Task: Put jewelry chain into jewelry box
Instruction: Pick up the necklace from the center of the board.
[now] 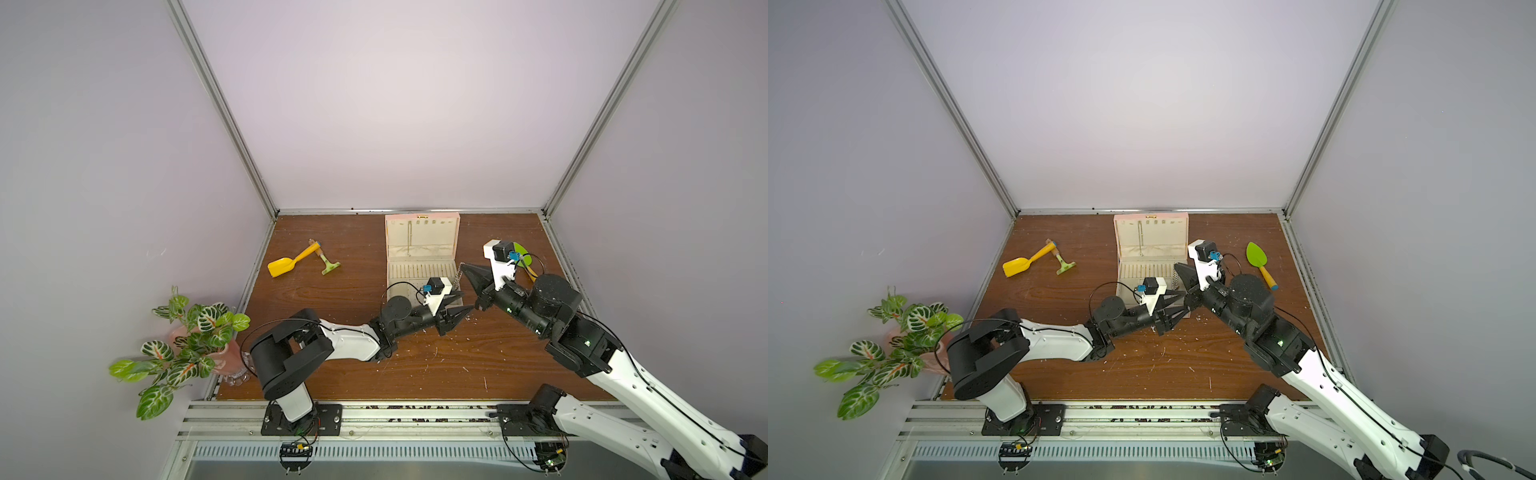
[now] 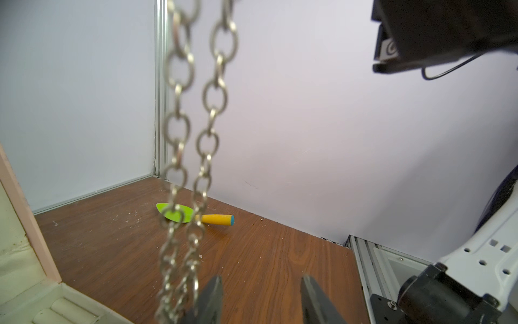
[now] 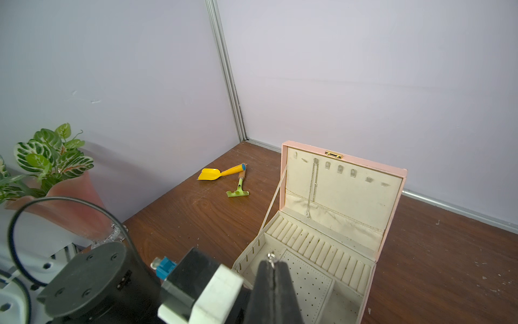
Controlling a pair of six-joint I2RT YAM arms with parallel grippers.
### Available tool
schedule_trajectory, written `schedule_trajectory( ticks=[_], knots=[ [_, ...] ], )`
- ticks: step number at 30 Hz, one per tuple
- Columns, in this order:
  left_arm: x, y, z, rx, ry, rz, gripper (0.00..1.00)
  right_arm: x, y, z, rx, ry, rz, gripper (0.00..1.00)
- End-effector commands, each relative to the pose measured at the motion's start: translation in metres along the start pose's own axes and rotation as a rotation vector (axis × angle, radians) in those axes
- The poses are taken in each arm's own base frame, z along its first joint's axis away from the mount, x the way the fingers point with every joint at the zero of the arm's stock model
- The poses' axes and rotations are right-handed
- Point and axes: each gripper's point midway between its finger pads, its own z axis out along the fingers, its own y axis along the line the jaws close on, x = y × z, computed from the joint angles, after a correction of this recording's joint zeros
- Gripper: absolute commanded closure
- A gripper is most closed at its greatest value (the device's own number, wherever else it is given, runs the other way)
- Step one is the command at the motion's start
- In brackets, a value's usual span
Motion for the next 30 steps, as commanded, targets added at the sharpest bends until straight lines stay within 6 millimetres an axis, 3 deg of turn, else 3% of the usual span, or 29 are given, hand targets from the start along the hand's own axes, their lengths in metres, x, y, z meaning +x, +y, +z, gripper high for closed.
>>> schedule_trajectory(
  ticks=[1,30],
  knots=[
    [-0.025,0.004,-0.005,-0.012,-0.074,0.01,0.52,-0.021,0.007,-0.009,-0.032,-0.064,0.017,1.0],
    [-0.021,0.03,0.0,-0.119,-0.065,-0.031,0.49,-0.027,0.011,-0.012,-0.057,-0.076,0.021,1.0]
  ],
)
